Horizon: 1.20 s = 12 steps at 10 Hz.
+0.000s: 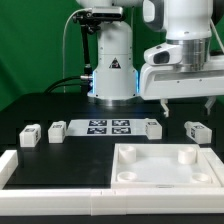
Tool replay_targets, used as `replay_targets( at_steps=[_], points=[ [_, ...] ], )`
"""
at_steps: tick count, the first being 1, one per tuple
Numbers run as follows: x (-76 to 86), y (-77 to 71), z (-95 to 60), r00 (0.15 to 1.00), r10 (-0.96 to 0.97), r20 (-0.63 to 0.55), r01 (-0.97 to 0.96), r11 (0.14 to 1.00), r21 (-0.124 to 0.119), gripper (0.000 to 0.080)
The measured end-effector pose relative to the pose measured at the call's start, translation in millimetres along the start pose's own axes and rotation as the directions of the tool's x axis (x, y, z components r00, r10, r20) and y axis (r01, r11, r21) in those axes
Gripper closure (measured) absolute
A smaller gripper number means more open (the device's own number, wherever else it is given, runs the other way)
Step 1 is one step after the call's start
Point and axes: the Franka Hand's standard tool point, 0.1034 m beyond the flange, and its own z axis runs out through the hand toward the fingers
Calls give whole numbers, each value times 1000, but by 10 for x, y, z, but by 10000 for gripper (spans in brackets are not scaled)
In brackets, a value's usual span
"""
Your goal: Assemble one leg
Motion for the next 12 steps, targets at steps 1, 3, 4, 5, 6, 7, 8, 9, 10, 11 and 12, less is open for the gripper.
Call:
replay_targets(
  at_steps=[1,3,4,5,6,7,8,9,10,11,12],
  points=[
    [-56,-179,11,1000,-13,-1,13,1000,6,150],
    [-139,-451,30,1000,-28,0,28,1000,12,150],
    [-143,-419,33,999,-39,23,39,999,5,150],
    [-136,-422,31,999,-39,19,39,999,7,150],
    [-159,-408,40,998,-47,39,47,999,1,150],
    [-209,-351,37,986,-57,156,61,998,-21,150],
    [-145,-352,32,978,-60,200,65,998,-22,150],
    [-161,-298,70,954,-98,283,108,994,-20,150],
    [-148,-266,111,926,-117,359,130,991,-13,150],
    [-145,-243,138,880,-130,458,148,989,-3,150],
    [-121,-241,174,833,-129,538,150,989,5,150]
  ],
)
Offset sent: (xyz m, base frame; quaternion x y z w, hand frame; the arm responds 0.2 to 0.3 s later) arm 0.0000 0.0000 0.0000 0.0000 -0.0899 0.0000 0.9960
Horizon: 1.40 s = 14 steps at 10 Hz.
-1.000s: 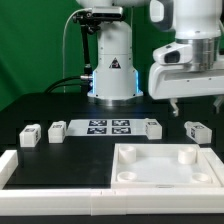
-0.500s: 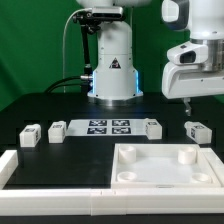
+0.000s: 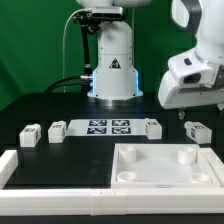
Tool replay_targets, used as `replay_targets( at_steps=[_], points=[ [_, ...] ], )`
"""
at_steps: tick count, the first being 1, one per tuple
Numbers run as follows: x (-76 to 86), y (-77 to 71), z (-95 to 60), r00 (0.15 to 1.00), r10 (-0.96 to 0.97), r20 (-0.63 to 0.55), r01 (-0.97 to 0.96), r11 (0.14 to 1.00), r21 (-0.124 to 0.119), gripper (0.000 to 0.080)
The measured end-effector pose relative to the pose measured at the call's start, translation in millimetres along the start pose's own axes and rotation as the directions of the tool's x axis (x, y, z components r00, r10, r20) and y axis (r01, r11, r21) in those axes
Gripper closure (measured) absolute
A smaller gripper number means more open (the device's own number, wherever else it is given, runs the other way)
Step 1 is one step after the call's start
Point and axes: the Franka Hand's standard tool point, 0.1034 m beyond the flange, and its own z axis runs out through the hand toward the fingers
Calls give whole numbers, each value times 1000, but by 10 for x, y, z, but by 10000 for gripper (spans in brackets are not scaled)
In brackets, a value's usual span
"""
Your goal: Assemble one leg
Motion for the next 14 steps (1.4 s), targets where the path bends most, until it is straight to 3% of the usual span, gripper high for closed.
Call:
replay_targets(
  at_steps=[2,4,11,13,14],
  points=[
    [6,14,88,985,-5,172,4,1000,8,150],
    [63,-1,174,971,1,238,-4,1000,13,150],
    [146,21,308,983,11,185,-15,1000,18,150],
    [145,15,312,983,11,186,-14,1000,17,197],
    [146,18,315,983,11,186,-15,1000,17,380]
  ],
)
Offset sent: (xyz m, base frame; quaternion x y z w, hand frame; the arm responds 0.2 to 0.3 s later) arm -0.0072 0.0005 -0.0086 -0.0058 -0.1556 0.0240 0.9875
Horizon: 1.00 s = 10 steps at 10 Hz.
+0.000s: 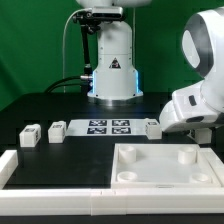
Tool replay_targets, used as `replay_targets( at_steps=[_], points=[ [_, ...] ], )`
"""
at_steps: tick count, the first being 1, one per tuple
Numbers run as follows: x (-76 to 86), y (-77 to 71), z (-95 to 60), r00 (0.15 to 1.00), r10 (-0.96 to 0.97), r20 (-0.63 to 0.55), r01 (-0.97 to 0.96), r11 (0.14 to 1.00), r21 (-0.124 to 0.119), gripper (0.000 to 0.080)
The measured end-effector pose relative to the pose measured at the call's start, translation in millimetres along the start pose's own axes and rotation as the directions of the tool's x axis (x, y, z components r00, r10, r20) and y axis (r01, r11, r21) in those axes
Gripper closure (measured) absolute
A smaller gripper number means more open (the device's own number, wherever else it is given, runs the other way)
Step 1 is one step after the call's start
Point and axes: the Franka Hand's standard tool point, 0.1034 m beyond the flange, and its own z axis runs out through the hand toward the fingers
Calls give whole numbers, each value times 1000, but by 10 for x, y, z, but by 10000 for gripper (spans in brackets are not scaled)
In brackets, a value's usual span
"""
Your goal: Assemble one leg
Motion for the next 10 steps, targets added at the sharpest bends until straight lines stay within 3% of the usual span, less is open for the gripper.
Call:
replay_targets(
  at_steps=[1,2,7,10],
  points=[
    [0,1,2,1000,-1,0,1,1000,0,380],
    [1,5,1,1000,-1,0,1,1000,1,514],
    [1,31,-24,1000,2,-3,-2,1000,3,514],
    [-115,124,-202,1000,9,20,-9,1000,6,512]
  ],
)
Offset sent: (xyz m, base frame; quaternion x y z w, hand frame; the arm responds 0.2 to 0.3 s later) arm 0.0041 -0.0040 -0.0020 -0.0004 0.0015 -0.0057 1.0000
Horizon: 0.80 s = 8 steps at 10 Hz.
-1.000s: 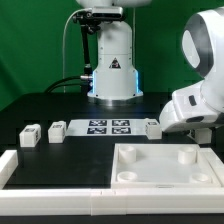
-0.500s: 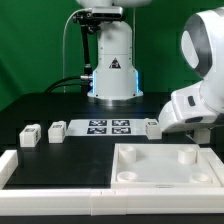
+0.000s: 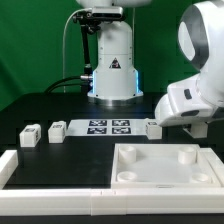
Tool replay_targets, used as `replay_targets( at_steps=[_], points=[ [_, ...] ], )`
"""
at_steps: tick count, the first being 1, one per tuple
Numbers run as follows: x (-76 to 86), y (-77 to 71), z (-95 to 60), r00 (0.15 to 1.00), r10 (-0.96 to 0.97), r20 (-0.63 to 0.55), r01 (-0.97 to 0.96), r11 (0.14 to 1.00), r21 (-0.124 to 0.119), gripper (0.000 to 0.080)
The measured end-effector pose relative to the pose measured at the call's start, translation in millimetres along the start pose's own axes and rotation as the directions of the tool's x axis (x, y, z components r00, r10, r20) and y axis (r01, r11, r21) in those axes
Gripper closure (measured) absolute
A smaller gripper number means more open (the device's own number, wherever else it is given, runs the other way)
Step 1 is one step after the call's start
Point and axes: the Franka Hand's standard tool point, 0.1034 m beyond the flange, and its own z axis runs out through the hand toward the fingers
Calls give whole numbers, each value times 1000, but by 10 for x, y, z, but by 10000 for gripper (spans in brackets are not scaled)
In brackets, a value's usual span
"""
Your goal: Assemble one leg
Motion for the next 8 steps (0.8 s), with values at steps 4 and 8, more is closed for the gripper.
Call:
replay_targets(
  at_steps=[4,8],
  points=[
    [-356,35,-594,999,25,42,-24,1000,-16,512],
    [-273,27,-564,1000,22,-12,-22,1000,-11,512]
  ],
)
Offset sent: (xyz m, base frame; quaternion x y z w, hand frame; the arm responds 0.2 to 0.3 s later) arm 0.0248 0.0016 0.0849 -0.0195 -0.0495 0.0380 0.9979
